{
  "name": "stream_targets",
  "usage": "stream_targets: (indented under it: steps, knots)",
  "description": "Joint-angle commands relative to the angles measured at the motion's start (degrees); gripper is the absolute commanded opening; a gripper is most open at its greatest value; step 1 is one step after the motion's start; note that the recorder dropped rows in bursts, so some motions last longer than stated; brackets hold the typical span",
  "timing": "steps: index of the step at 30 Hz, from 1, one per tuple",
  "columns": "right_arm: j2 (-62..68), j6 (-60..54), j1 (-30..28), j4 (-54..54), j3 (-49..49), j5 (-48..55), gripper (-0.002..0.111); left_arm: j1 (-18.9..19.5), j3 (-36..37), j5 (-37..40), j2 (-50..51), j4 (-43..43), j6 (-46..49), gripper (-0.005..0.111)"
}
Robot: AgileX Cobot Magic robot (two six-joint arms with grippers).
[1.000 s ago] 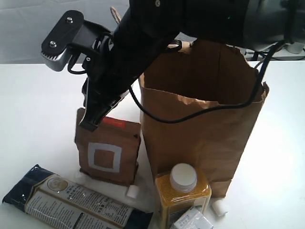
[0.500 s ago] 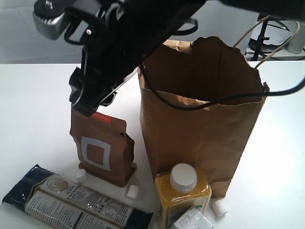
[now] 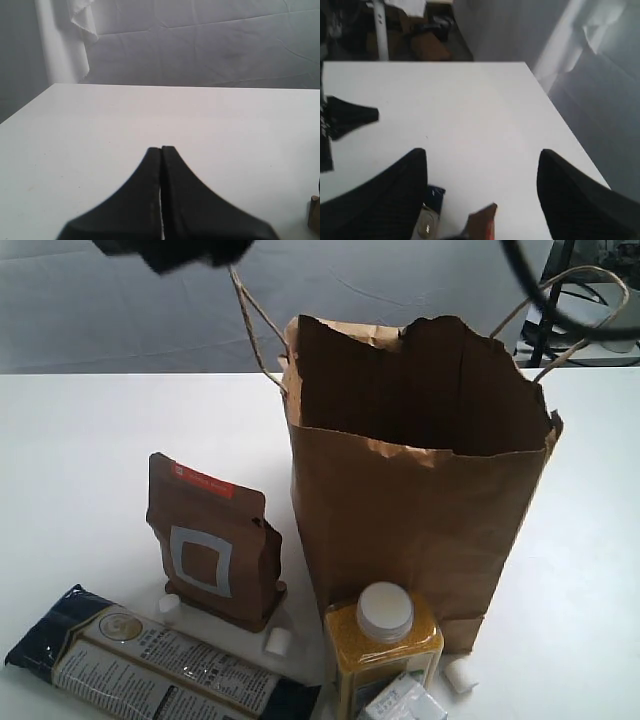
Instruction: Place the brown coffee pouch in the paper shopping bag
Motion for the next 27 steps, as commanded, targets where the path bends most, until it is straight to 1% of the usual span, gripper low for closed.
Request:
stream_targets:
  steps: [1, 4, 8, 13, 18, 19, 22, 23, 27]
  knots:
    - [-0.16, -6.46, -0.02, 12.62, -0.29, -0.22, 0.059, 0.21, 0.20, -0.23, -0.20, 0.26, -0.16, 0.000]
    - [1.80, -9.41, 0.38, 17.70, -0.29, 1.83, 0.059, 0.21, 0.20, -0.23, -0.20, 0.26, -0.16, 0.000]
    - [6.18, -12.76, 2.88, 20.80, -0.29, 2.97, 0.059, 0.21, 0.20, -0.23, -0.20, 0.26, -0.16, 0.000]
    - [13.18, -15.53, 6.59, 20.69, -0.29, 2.38, 0.059, 0.21, 0.20, -0.23, -0.20, 0.26, -0.16, 0.000]
    - [19.67, -15.55, 7.42, 19.63, -0.29, -1.76, 0.059, 0.21, 0.20, -0.23, -0.20, 0.26, -0.16, 0.000]
    - [20.48, -14.84, 7.31, 18.65, -0.29, -2.84, 0.059, 0.21, 0.20, -0.23, -0.20, 0.26, -0.16, 0.000]
    - [22.45, -10.48, 7.31, 11.02, -0.29, -7.16, 0.059, 0.21, 0.20, -0.23, -0.20, 0.26, -0.16, 0.000]
    - [23.05, -8.00, 7.31, 7.08, -0.29, -8.22, 0.059, 0.21, 0.20, -0.23, -0.20, 0.26, -0.16, 0.000]
    - [24.14, 3.70, 7.20, -2.75, -0.29, -9.59, 0.059, 0.21, 0.20, -0.23, -0.20, 0.26, -0.16, 0.000]
